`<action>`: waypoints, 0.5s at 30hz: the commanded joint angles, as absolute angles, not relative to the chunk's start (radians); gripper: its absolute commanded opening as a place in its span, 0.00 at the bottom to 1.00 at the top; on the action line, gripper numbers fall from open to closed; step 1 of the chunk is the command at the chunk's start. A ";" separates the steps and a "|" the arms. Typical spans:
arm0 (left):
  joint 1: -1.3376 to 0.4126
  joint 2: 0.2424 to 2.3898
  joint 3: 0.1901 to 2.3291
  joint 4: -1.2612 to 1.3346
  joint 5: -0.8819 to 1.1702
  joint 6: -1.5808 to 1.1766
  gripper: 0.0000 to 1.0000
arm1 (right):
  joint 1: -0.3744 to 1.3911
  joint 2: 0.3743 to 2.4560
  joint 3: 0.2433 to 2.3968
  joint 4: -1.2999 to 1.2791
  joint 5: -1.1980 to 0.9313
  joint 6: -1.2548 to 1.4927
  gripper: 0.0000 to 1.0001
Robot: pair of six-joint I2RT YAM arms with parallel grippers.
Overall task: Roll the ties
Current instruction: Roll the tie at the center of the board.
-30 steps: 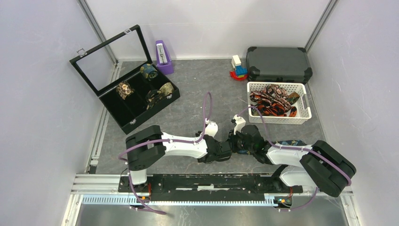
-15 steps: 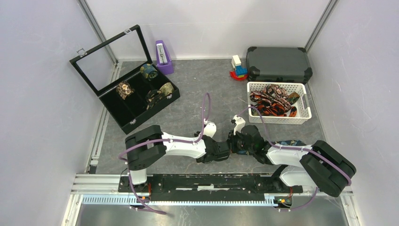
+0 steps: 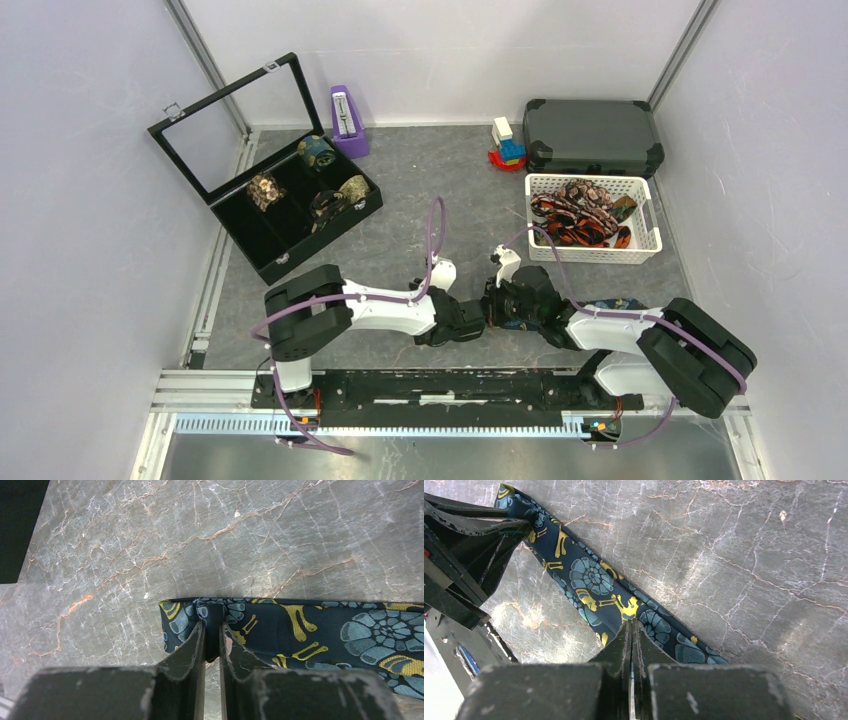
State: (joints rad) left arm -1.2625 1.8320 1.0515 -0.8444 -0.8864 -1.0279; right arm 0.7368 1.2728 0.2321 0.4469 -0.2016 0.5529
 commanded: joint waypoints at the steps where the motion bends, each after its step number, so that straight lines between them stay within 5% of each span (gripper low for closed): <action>1: -1.252 1.853 1.027 -0.897 -0.883 -1.047 0.17 | 0.737 1.283 0.230 0.415 -0.195 0.545 0.00; 15: -1.252 1.801 1.021 -0.775 -0.751 -0.864 0.45 | 0.738 1.275 0.254 0.394 -0.189 0.541 0.00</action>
State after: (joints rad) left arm -1.2572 1.8164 1.0279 -0.8345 -0.8570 -0.9218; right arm 0.7376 1.2739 0.2352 0.4393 -0.2016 0.5529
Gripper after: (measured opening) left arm 0.424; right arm 0.007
